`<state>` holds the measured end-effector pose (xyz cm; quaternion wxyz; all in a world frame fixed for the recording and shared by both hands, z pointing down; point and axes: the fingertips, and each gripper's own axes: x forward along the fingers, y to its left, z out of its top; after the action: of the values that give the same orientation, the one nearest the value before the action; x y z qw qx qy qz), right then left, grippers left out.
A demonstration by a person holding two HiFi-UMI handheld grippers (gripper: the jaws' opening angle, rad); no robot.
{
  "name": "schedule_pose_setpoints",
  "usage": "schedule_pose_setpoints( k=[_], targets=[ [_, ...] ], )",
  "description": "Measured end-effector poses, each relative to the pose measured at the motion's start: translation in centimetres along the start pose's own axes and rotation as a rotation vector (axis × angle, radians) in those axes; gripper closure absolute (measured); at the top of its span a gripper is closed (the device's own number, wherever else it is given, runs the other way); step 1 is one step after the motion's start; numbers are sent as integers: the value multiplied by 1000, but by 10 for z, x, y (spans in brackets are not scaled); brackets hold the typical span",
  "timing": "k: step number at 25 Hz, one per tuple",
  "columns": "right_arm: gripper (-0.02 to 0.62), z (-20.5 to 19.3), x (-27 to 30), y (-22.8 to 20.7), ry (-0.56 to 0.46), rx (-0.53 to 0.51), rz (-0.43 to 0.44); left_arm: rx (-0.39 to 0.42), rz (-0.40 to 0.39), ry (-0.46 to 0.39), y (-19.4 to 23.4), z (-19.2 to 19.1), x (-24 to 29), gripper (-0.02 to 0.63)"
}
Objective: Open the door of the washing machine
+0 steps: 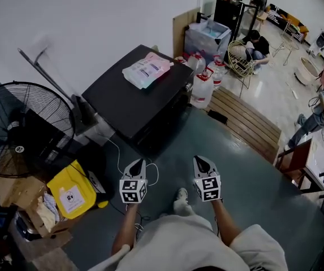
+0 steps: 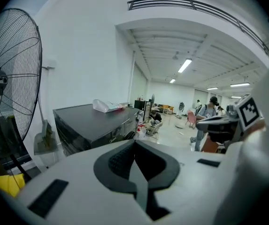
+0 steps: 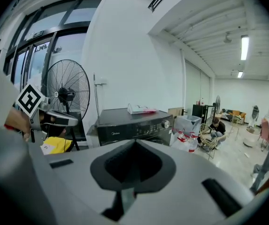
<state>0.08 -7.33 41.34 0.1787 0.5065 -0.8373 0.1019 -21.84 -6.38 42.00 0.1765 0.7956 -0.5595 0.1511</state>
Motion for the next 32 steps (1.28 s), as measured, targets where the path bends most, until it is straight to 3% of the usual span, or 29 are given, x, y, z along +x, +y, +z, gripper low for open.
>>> schedule_pose_setpoints(
  k=[18,32],
  targets=[
    [597,-12,72,-76,45,17,107,1,100,91,-8,0,84,598],
    [597,-42,118,-61,106,36,117,0,55,158,19,-40,130,598]
  ],
)
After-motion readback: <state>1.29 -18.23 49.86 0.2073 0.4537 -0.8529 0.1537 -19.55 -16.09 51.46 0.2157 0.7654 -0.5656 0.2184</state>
